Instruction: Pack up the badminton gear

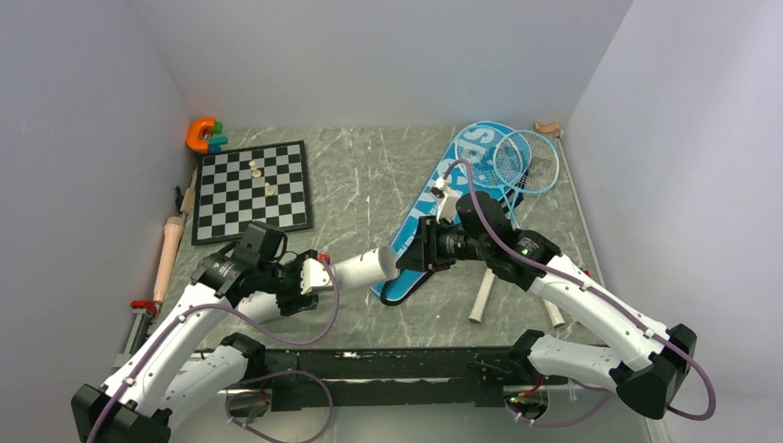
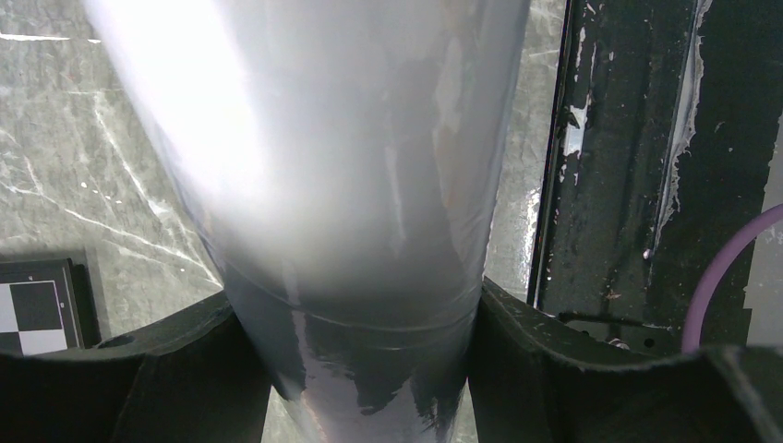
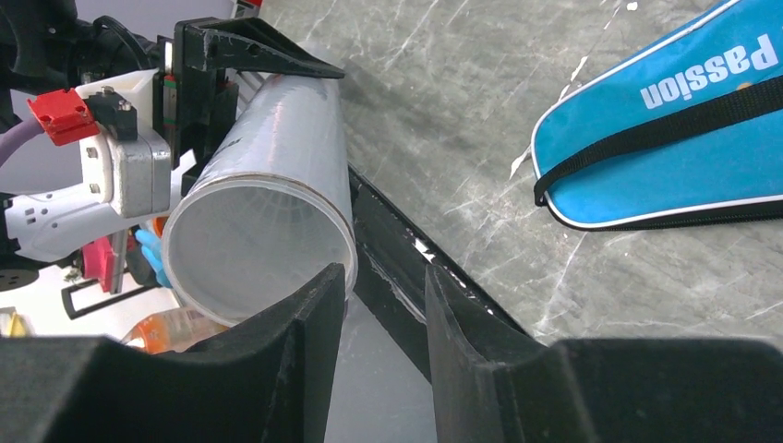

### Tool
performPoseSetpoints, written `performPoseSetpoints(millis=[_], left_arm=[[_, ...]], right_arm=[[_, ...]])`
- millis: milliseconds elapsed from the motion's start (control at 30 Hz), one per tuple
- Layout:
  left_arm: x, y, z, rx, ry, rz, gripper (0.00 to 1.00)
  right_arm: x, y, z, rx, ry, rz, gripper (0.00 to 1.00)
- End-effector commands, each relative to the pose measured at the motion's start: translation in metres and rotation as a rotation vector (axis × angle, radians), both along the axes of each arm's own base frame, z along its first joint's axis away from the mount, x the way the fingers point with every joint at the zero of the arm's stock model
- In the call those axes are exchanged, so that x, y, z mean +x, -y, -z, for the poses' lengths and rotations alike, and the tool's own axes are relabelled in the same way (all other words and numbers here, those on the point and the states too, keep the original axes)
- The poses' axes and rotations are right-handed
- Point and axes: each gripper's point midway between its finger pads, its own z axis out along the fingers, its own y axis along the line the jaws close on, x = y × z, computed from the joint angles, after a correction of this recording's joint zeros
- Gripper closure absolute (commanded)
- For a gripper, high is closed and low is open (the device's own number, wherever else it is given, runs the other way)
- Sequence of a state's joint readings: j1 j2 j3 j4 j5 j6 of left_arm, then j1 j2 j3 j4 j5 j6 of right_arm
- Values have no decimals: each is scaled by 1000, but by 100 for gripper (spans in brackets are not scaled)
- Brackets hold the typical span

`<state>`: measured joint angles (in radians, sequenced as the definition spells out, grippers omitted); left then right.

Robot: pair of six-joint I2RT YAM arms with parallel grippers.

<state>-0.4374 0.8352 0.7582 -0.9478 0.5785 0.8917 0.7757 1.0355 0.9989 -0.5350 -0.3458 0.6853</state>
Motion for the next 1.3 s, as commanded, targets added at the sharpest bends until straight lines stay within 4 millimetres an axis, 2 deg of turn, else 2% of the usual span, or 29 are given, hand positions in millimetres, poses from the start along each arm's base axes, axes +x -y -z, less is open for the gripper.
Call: performPoseSetpoints(millis=[0, 500, 667, 967, 1267], left_arm=[[9, 14, -27, -81, 62, 27, 92], [9, 14, -26, -78, 60, 29, 91], [8, 13, -24, -75, 61, 30, 92], [8, 12, -23, -70, 59, 28, 91], [9, 14, -24, -74, 59, 28, 91]], right_arm=[[2, -8, -5, 37, 12, -10, 59], [1, -16, -2, 12, 19, -34, 61], [11, -6, -27, -36, 102, -4, 58], [16, -18, -56, 16, 139, -25, 60], [4, -33, -45, 40, 102, -68, 69]])
